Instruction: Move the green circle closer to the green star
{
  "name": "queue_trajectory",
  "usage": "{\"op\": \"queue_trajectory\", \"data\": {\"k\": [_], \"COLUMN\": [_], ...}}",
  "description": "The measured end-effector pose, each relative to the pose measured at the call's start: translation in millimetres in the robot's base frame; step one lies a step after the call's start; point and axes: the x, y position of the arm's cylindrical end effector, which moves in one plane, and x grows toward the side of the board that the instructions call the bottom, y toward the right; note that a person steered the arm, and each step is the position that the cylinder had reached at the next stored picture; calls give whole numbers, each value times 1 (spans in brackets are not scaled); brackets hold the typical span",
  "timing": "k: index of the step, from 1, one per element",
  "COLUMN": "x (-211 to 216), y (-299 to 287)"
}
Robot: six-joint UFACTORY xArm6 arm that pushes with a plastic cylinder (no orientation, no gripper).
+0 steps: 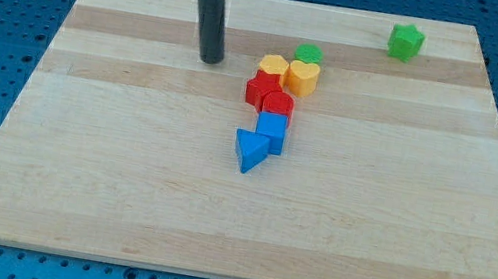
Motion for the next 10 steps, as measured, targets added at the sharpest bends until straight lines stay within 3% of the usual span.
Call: {"op": "queue_trajectory", "data": {"k": [2,3,4,5,7,8,10], "x": [-3,-3,-3,-25,-32,-32,10], "y": [125,134,72,69,178,203,176]}}
